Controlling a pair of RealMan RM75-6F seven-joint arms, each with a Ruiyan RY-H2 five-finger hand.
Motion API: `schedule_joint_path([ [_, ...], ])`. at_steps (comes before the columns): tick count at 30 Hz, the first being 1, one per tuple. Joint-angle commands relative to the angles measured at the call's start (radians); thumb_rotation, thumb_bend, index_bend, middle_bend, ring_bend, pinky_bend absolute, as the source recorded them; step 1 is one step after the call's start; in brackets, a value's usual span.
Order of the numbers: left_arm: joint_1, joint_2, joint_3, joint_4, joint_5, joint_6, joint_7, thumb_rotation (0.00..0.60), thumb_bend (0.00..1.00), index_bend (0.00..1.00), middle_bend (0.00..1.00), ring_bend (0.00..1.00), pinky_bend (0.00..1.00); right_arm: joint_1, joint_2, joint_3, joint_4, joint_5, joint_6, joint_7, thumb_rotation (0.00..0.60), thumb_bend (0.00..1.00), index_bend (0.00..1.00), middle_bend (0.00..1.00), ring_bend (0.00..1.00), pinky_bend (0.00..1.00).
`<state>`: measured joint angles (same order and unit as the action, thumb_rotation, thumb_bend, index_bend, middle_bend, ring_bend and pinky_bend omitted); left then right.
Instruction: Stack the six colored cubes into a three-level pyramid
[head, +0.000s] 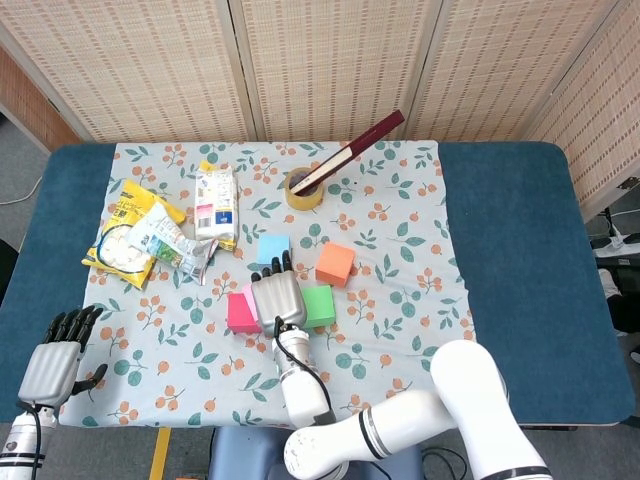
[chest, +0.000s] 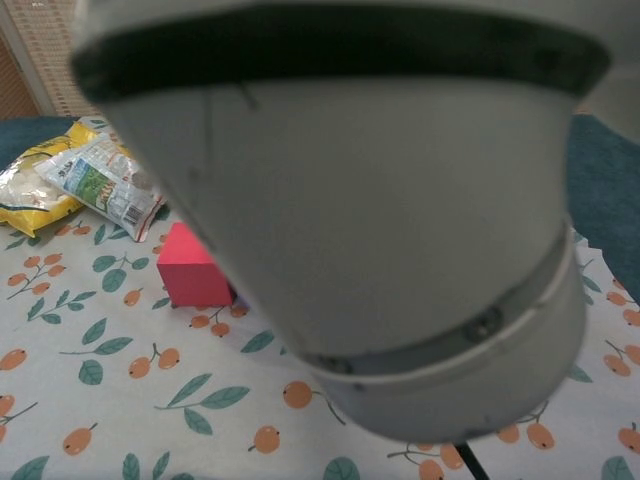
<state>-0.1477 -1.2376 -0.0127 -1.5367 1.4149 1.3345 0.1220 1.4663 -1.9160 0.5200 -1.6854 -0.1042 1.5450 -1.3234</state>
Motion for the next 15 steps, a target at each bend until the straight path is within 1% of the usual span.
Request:
schedule_joint_path([
  [1,-0.001,0.000,-0.001,-0.002,-0.002,-0.001,0.001,0.600,0.32,0.00,0.04,0.00,0.05,-0.004,-0.004,0.001,0.005,-0.003,-0.006,0.002,0.600,0.22,0.59,0.45,0.10,0.00],
  [10,-0.001,0.000,0.000,0.000,-0.001,-0.001,0.000,0.600,0.32,0.00,0.04,0.00,0.05,-0.011,-0.013,-0.003,0.015,-0.020,-0.014,0.002,0.600,0.22,0.58,0.45,0.10,0.00],
  [13,-0.001,0.000,0.001,0.000,-0.002,-0.003,0.001,0.600,0.32,0.00,0.04,0.00,0.05,-0.015,-0.018,-0.002,0.018,-0.021,-0.018,0.000,0.600,0.22,0.55,0.45,0.10,0.00],
  [15,-0.001,0.000,0.001,0.000,-0.001,-0.003,0.000,0.600,0.32,0.00,0.04,0.00,0.05,-0.018,-0.020,-0.001,0.018,-0.020,-0.026,0.000,0.600,0.22,0.49,0.45,0.10,0.00],
])
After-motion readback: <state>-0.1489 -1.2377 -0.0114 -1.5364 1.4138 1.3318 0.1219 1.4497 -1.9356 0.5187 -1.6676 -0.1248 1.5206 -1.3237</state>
